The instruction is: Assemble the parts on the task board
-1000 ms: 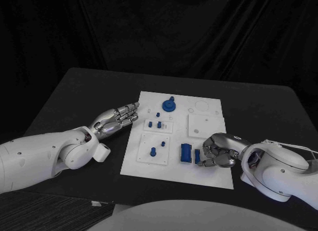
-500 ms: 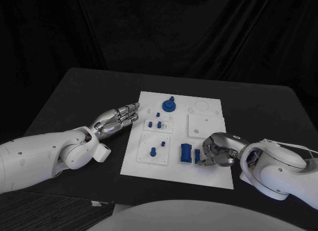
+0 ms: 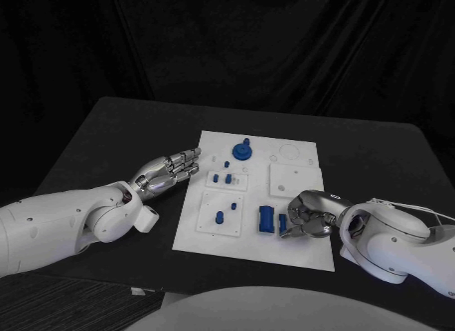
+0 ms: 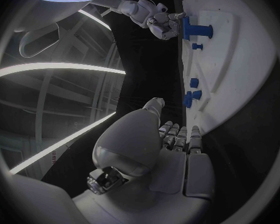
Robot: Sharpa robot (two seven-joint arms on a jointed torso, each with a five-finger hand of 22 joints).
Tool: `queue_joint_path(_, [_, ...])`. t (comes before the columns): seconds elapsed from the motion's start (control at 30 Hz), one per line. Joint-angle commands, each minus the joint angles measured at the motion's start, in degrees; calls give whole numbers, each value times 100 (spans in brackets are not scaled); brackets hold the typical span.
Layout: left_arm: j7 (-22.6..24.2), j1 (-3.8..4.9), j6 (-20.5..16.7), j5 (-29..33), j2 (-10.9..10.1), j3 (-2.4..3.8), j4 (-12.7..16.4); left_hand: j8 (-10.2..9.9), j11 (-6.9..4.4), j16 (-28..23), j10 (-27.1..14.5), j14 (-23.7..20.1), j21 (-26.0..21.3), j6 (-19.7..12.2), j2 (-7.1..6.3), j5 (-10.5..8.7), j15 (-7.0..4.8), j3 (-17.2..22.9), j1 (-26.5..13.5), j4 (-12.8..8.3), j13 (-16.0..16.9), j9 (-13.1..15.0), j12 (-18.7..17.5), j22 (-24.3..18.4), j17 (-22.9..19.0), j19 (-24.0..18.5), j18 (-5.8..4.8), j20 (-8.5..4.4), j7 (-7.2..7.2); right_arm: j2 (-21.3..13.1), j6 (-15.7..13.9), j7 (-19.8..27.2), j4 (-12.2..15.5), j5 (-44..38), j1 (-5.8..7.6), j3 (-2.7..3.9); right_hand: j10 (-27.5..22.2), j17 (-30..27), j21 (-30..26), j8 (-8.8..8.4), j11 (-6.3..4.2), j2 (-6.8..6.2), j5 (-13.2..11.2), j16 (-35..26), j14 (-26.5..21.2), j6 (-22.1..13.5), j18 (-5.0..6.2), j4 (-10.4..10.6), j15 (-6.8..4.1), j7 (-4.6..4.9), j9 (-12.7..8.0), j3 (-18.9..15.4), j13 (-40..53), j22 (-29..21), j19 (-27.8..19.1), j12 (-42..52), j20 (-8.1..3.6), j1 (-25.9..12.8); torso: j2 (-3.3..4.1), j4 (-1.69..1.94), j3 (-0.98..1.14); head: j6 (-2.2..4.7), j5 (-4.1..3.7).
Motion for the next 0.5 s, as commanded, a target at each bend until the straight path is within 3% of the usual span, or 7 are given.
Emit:
queue_joint_path(0.03, [56, -11, 72, 25, 4, 5, 10, 52, 46, -81, 6, -23, -43, 45, 3, 65, 81, 181, -21, -75, 59, 65, 109, -48, -41, 29, -406, 60, 34, 29, 156, -109, -37, 181, -29, -2, 638, 1439, -15, 290, -23, 366, -77, 95, 578, 488, 87, -69, 1, -6, 204, 65, 1456, 825, -17, 47, -39, 274, 0, 0, 0, -1, 2])
queue_joint_path(0.4, [69, -45, 77, 25, -1, 5, 10, 54, 51, -81, 10, -23, -42, 55, 3, 65, 83, 186, -23, -78, 60, 66, 118, -47, -41, 29, -406, 62, 39, 69, 276, -102, -70, 219, -58, -2, 638, 1509, -151, 338, -33, 261, -88, 125, 593, 553, 107, -140, -8, -15, 240, -44, 1456, 795, -66, 47, -45, 352, 5, 2, 0, -1, 4])
queue_joint_path(0.5, [95, -70, 65, 25, -10, 5, 16, 54, 51, -81, 10, -23, -42, 55, 3, 65, 83, 186, -23, -78, 60, 66, 118, -47, -41, 29, -406, 62, 39, 47, 249, -33, -44, 221, -62, -2, 638, 1500, -188, 281, -33, 93, -88, 122, 591, 457, 111, -115, -8, -15, 209, -196, 1456, 788, -83, 47, -48, 279, 3, 3, -1, -1, 9])
